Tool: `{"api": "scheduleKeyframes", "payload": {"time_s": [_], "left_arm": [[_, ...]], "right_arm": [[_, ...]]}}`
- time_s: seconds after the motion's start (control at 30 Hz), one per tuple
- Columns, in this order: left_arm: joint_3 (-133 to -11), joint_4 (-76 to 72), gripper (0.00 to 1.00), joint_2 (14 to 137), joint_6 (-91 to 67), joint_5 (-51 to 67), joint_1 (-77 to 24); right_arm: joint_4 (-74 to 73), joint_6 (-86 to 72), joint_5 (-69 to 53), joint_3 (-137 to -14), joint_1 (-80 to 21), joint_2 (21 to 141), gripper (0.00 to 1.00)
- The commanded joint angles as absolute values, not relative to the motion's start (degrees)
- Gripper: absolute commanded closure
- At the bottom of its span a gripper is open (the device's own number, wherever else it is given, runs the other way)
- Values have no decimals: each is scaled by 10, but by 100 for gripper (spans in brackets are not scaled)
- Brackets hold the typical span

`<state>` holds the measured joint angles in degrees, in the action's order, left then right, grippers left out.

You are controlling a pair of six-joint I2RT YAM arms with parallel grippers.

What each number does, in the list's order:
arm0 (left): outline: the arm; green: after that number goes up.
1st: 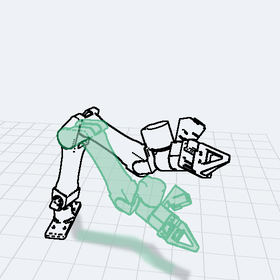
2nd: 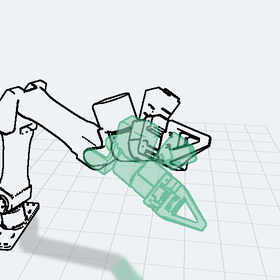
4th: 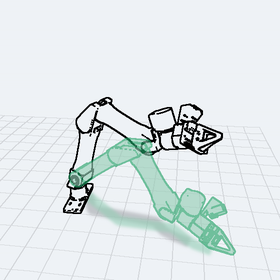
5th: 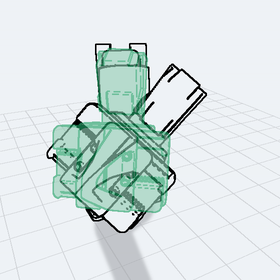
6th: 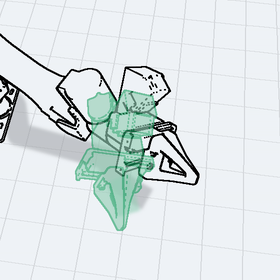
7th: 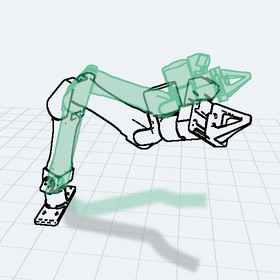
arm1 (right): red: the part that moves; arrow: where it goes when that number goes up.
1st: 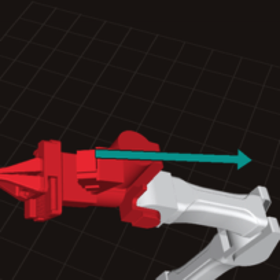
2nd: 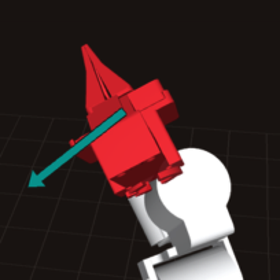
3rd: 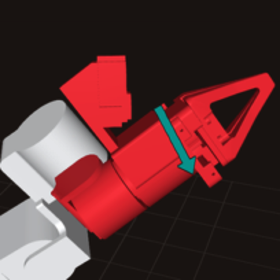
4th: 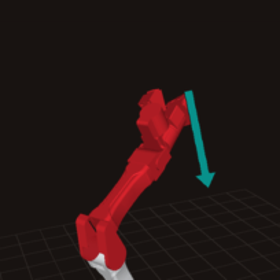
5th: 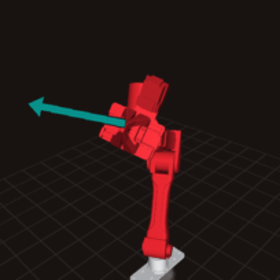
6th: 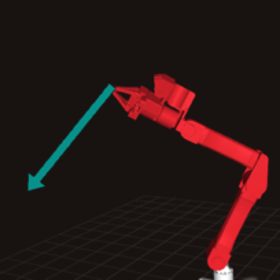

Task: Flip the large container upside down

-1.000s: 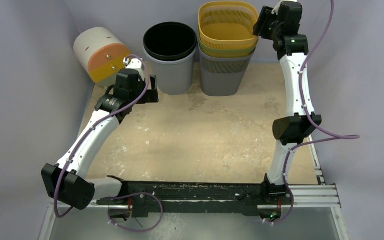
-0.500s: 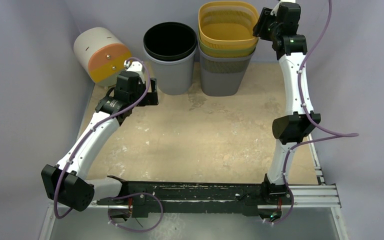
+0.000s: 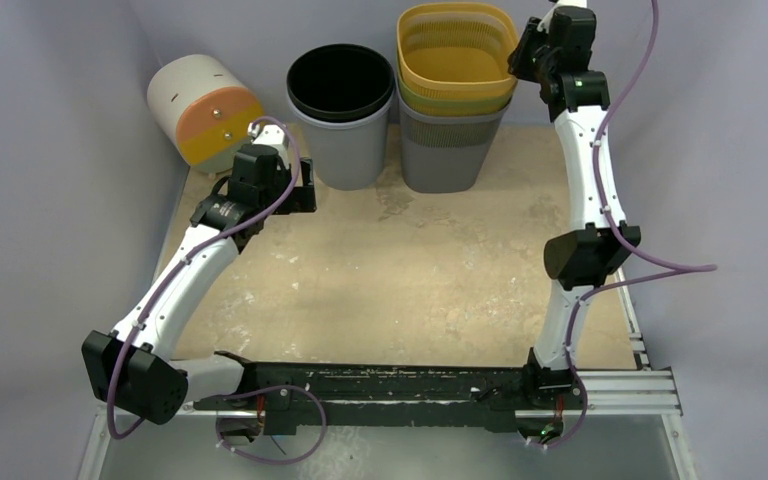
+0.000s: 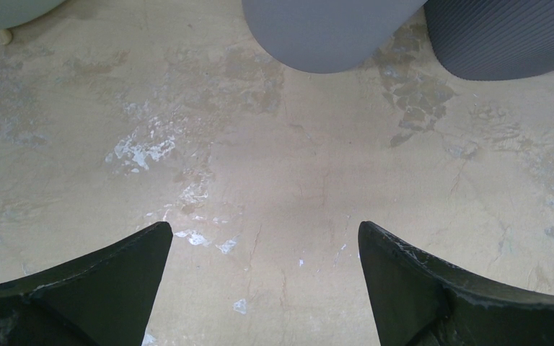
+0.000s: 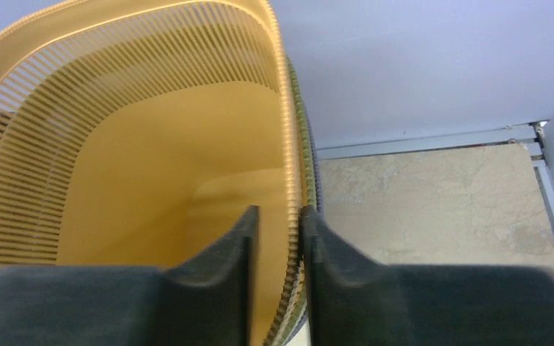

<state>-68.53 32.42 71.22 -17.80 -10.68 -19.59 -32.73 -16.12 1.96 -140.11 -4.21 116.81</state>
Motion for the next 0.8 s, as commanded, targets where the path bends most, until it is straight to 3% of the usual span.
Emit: {"api": "scheduleKeyframes", "payload": {"time_s": [0.0, 0.03, 0.07, 0.47, 0.77], "left_arm": [[-684, 313, 3, 691, -172, -105, -198], [-683, 313, 3, 689, -172, -105, -199], [-684, 314, 3, 689, -172, -105, -198], [-681, 315, 3, 691, -178, -105, -198], [-676, 306, 3, 703, -184, -103, -198]], "right_arm": [[-319, -146, 25, -1372, -44, 1140, 85], [-320, -146, 25, -1366, -44, 1137, 98], [-320, -146, 23, -1362, -44, 1135, 100], [-271, -187, -20, -1439, -44, 1078, 100], [-192, -208, -54, -1368, -44, 961, 100]]}}
